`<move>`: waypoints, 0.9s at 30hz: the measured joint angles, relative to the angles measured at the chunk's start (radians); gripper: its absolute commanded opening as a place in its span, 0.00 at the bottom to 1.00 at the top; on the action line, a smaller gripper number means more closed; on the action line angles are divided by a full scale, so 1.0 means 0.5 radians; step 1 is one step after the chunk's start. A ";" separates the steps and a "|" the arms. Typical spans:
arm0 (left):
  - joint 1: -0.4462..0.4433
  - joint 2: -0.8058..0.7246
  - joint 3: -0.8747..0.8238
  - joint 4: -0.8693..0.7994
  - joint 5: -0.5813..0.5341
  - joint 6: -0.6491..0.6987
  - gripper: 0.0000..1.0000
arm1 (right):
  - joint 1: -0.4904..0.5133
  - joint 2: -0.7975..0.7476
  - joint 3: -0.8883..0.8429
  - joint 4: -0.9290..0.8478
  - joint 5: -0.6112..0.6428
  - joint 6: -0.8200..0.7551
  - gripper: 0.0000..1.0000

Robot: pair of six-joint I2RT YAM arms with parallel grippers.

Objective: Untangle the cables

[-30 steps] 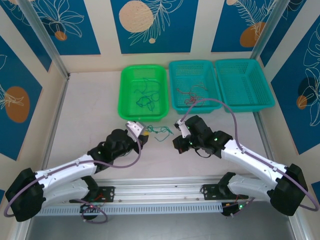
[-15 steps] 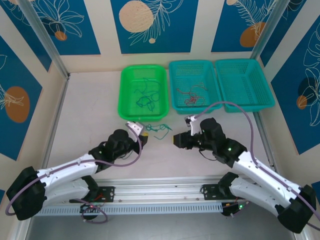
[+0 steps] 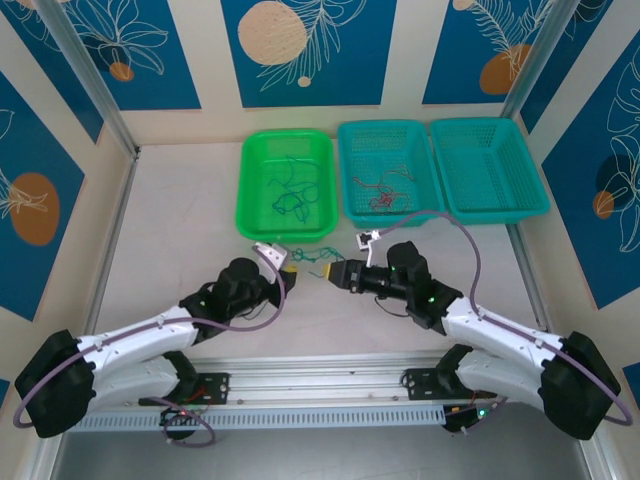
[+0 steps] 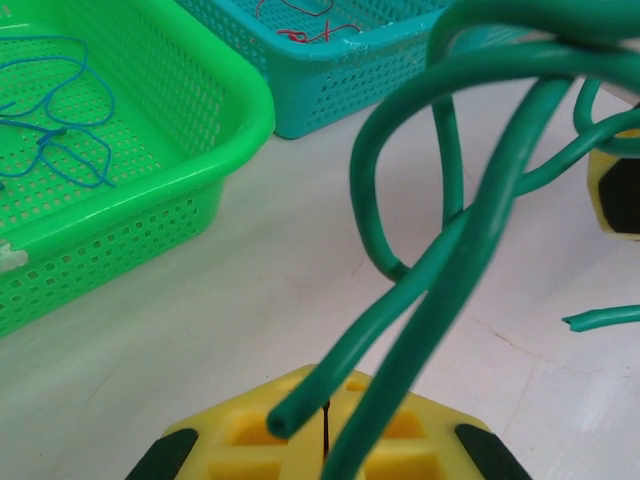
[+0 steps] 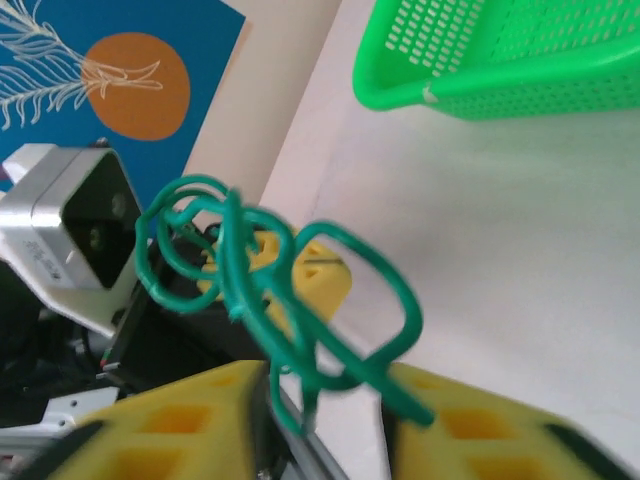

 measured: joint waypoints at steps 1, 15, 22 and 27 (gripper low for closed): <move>0.000 0.000 0.000 -0.002 -0.002 -0.001 0.00 | -0.002 0.028 0.006 0.005 0.015 0.016 0.00; 0.457 -0.452 -0.045 -0.399 0.026 -0.207 0.00 | -0.648 -0.720 -0.200 -0.631 0.142 -0.008 0.00; 0.491 -0.268 -0.113 -0.337 0.244 -0.253 0.00 | -0.359 -0.558 -0.217 -0.865 0.218 -0.146 0.12; 0.488 -0.142 -0.112 -0.249 0.462 -0.198 0.00 | -0.165 -0.413 -0.092 -0.919 0.201 -0.371 0.48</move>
